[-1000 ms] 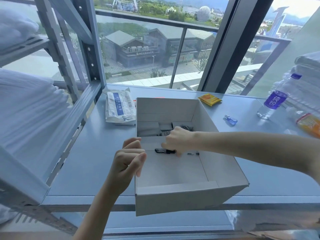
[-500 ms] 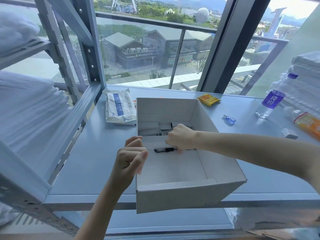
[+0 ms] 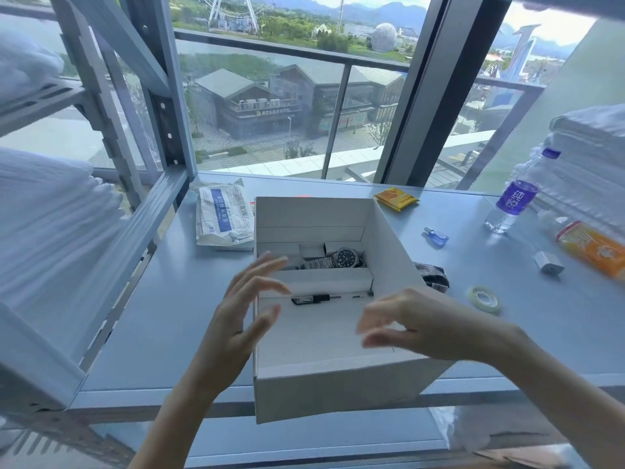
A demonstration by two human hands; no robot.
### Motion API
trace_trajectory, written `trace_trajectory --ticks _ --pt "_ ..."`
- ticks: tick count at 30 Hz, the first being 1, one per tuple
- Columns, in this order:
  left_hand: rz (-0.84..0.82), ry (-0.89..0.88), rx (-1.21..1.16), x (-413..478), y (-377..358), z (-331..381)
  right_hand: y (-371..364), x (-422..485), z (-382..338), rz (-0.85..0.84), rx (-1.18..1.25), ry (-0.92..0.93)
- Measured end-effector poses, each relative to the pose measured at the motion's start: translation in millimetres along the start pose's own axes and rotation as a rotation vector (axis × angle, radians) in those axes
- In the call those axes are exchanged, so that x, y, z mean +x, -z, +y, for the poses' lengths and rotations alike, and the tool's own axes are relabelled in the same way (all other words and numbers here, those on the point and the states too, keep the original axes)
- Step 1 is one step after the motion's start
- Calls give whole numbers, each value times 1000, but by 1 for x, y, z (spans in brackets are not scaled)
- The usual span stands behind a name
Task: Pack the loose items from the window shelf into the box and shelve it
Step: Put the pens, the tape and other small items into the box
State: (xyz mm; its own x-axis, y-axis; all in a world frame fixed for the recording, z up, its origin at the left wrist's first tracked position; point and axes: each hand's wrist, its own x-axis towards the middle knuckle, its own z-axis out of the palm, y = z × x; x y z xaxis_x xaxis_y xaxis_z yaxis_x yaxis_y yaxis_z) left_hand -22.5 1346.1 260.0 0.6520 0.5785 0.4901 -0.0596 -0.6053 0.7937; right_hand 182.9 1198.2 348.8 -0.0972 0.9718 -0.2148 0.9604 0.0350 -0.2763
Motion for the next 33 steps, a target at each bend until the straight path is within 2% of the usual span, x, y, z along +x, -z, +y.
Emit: trace_trajectory --ticks 3,7,9,11,18,25,28,30,33 --pt "-95 209 -23 -1 3 2 -19 -18 -3 62 -22 10" --pt "-159 293 -42 0 3 9 -32 -33 -6 172 -188 3" --pt "-178 294 -33 -3 -3 15 -41 -40 -3 309 -368 48" --pt "-194 281 -34 -8 -11 24 -48 -48 1 439 -434 10" --pt "-244 199 -34 -12 -41 39 -66 -85 10 607 -363 -81" --pt "-293 148 30 -1 -45 26 -88 -84 -5 824 -381 -48" --pt "-229 165 34 10 -32 5 -98 -79 -12 873 -391 -129" --pt "-99 176 120 25 -24 -21 -103 -77 -13 919 -399 -177" --pt "26 131 524 62 -12 -81 -105 -73 -16 963 -376 -209"
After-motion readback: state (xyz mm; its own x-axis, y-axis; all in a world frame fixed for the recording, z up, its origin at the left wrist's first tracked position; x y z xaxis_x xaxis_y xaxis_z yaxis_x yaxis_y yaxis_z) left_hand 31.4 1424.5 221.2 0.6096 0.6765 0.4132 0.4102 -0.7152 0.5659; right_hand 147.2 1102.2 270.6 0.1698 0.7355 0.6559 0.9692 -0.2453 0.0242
